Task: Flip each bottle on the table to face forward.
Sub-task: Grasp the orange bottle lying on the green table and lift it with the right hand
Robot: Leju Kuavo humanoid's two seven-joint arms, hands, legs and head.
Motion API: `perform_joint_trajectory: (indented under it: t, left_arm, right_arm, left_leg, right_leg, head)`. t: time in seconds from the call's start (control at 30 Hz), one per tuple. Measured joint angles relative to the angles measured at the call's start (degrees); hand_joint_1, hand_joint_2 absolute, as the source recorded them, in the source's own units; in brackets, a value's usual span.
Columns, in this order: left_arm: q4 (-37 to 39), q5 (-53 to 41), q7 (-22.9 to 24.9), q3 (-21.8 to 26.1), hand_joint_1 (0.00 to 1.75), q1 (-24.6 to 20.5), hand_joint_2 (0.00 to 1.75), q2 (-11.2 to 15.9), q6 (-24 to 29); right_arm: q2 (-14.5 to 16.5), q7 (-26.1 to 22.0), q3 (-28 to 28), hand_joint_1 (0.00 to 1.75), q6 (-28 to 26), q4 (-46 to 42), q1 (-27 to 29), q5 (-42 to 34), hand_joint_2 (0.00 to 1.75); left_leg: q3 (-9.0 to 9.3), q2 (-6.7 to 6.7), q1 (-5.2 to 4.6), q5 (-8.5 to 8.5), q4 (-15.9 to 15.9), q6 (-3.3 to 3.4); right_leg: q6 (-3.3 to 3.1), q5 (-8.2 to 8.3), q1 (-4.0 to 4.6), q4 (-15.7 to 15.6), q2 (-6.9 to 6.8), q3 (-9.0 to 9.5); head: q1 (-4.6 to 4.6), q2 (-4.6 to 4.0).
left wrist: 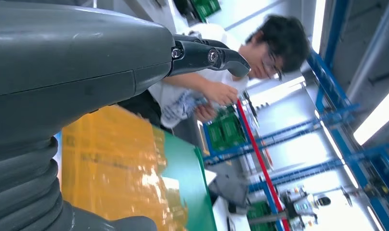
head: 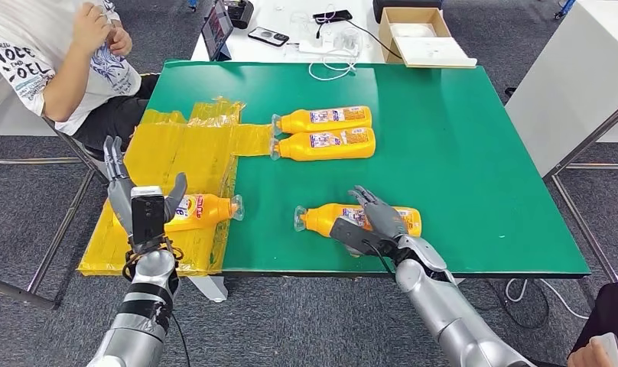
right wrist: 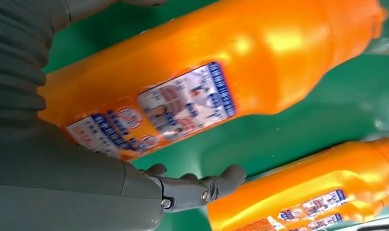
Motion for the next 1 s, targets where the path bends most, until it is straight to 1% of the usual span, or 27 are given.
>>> perform_joint_trajectory:
  t: [0.13, 0.3, 0.57, 0.9, 0.93, 0.97, 1.0]
  left_arm:
    - [0.94, 0.10, -0.01, -2.10, 0.00, 0.10, 1.75, 0.00, 0.00]
    - [1.93, 0.31, -0.01, -3.57, 0.00, 0.11, 1.75, 0.02, 0.00]
    - [2.84, 0.60, -0.01, -4.43, 0.00, 0.11, 1.75, 0.04, 0.00]
    - [5.02, 1.47, -0.01, -5.33, 0.00, 0.03, 1.75, 0.08, 0.00]
    - [5.30, 1.62, -0.01, -5.41, 0.00, 0.00, 1.75, 0.09, 0.00]
    - [5.59, 1.81, -0.01, -5.52, 0.00, -0.03, 1.75, 0.11, 0.00]
    - [5.89, 2.02, -0.01, -5.69, 0.00, -0.05, 1.75, 0.14, 0.00]
  right_arm:
    - [-1.40, 0.43, 0.08, 0.00, 0.62, 0.50, -0.48, 0.08, 1.75]
    - [-2.28, 1.17, 0.23, 0.00, 1.72, 0.70, -0.72, 0.22, 1.75]
    - [-2.71, 1.47, 0.51, 0.00, 2.04, 1.00, -1.05, 0.33, 1.75]
    - [-3.91, 3.82, 1.04, 0.00, 2.65, 2.22, -1.97, 0.64, 1.75]
    - [-4.16, 4.13, 1.12, 0.17, 2.94, 2.34, -2.09, 0.66, 1.75]
    - [-4.45, 4.51, 1.19, 0.52, 3.33, 2.42, -2.20, 0.67, 1.75]
    - [-4.79, 4.94, 1.26, 0.96, 3.79, 2.48, -2.34, 0.68, 1.75]
  left_leg:
    - [0.01, 0.02, 0.03, 0.00, 0.00, 0.00]
    - [0.04, 0.02, 0.03, 0.01, 0.00, 0.00]
    - [0.07, 0.01, 0.02, 0.01, 0.00, 0.01]
    - [0.11, 0.01, 0.02, 0.01, 0.00, 0.01]
    - [0.13, 0.01, 0.02, 0.01, 0.00, 0.01]
    - [0.15, 0.00, 0.02, 0.01, 0.00, 0.01]
    - [0.17, 0.00, 0.02, 0.01, 0.00, 0.01]
  right_leg:
    - [-0.01, -0.01, 0.03, 0.00, 0.01, 0.01]
    - [-0.01, 0.00, 0.03, 0.00, 0.00, 0.04]
    - [0.00, 0.00, 0.02, 0.00, 0.00, 0.08]
    - [0.00, 0.00, 0.02, 0.00, 0.00, 0.12]
    - [0.00, 0.00, 0.01, -0.01, 0.00, 0.13]
    - [0.00, 0.00, 0.01, -0.01, 0.00, 0.15]
    - [0.00, 0.00, 0.00, -0.02, 0.00, 0.17]
  head:
    - [0.00, 0.00]
    - [0.01, 0.00]
    - [0.00, 0.00]
    - [0.00, 0.00]
    - [-0.01, 0.00]
    - [0.00, 0.00]
    - [0.00, 0.00]
